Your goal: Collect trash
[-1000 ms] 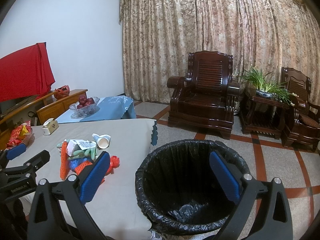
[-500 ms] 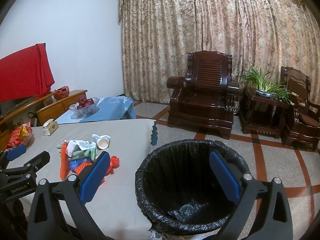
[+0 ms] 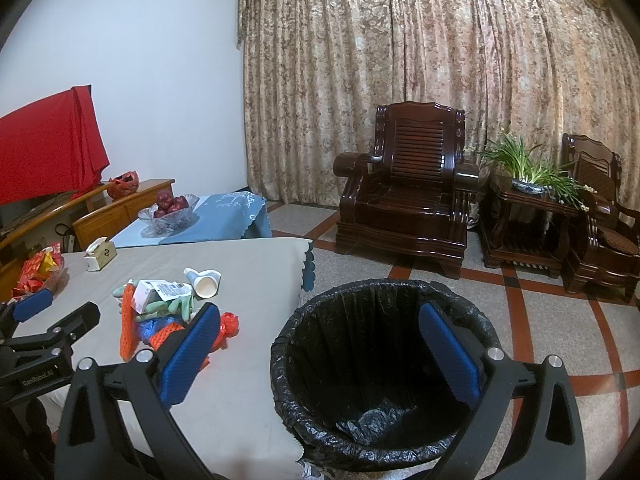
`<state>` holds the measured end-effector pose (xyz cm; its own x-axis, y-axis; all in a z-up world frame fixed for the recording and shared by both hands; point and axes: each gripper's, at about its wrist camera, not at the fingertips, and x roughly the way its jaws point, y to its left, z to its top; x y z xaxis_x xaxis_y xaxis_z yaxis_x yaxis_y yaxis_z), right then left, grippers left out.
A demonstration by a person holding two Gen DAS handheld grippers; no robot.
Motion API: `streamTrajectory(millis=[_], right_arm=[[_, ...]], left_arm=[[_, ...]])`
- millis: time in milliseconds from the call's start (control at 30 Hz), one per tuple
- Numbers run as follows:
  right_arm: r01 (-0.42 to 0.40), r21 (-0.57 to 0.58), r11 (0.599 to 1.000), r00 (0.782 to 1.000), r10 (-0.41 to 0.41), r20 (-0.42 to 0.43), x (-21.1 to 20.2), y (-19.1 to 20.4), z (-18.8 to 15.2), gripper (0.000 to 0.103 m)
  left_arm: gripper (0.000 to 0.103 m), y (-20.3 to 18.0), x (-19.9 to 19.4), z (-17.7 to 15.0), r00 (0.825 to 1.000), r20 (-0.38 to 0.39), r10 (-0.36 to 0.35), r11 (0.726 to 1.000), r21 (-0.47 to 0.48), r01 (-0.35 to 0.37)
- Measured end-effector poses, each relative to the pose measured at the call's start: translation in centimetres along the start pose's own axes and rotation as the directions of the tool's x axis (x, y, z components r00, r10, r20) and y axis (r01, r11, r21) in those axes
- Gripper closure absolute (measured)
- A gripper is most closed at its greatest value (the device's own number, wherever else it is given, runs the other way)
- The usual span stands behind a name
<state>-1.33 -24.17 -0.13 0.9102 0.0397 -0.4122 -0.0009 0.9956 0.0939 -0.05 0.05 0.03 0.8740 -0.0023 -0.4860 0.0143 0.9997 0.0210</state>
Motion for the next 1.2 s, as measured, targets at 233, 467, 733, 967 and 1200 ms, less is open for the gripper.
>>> streamTrajectory(millis=[233, 467, 733, 967, 1200], right_arm=[[-0.005, -0.005, 1.000, 1.000, 0.005, -0.004, 0.1, 0.0, -0.9, 0.006], [-0.033, -0.012, 0.999, 0.999, 0.033, -0.010, 1.4, 1.8, 0.2, 0.006], [-0.134, -0.042, 0.990, 0.990, 0.132, -0.054, 5.9, 6.1, -0.8, 0.006], [-0.241, -0.081, 0.967, 0.965, 0.230, -0.127, 10.8, 11.0, -3.3, 0.006], [-0.292, -0.104, 0.951, 0.935, 0.261, -0.239, 15.6, 14.9, -6.7, 0.012]], left_arm=[[0.005, 0.0, 0.0, 0.0, 1.000, -0.004, 0.000, 1.000, -0.006, 0.000], [0.005, 1.1, 0.7, -0.1, 1.000, -0.017, 0.009, 1.000, -0.022, -0.009], [0.005, 6.4, 3.9, -1.3, 0.993, -0.032, 0.114, 0.991, -0.071, -0.116], [0.005, 11.6, 7.0, -3.4, 0.980, -0.093, 0.175, 0.977, -0.110, -0.185], [0.005, 13.9, 9.8, -5.3, 0.973, -0.127, 0.194, 0.974, -0.091, -0.206]])
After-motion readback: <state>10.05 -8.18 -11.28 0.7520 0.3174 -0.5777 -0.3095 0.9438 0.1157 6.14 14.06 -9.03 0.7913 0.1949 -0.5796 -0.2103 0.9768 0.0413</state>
